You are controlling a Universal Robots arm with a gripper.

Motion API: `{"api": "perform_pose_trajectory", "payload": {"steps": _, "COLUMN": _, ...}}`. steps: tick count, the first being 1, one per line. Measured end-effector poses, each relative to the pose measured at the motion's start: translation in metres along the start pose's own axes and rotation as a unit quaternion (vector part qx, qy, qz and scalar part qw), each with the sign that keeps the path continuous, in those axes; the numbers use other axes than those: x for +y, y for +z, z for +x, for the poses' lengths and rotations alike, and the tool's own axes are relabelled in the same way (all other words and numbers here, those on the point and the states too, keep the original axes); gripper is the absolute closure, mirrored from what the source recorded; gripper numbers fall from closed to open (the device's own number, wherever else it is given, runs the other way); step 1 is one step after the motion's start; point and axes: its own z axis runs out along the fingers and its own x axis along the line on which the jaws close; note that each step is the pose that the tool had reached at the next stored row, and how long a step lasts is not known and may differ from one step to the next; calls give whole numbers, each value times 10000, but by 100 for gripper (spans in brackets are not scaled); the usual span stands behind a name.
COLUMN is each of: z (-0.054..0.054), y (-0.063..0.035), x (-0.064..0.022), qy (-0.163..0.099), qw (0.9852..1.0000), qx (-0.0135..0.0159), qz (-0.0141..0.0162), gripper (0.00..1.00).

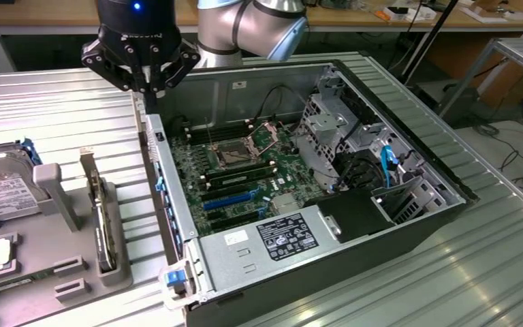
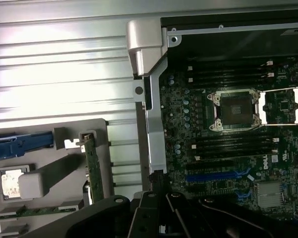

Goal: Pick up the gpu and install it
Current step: 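Reach for the gpu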

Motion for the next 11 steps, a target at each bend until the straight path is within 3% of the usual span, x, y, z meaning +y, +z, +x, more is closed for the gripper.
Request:
{"api": "perform_pose_trajectory", "payload": {"steps": 5, "z": 104, "y": -3, "x": -8, "qy": 0, "qw": 10000, "qx": 0, "qz": 0, "gripper": 89}}
{"api": "perform_pose_trajectory", "payload": {"steps": 8, "z": 248, "y": -7, "x": -18, "qy": 0, "qw": 10000, "qx": 0, "qz": 0, "gripper": 89}}
{"api": "perform_pose_trajectory", "payload": {"steps": 11, "z": 320, "y": -9, "x": -24, "qy": 0, "qw": 10000, "qx": 0, "qz": 0, "gripper": 89}}
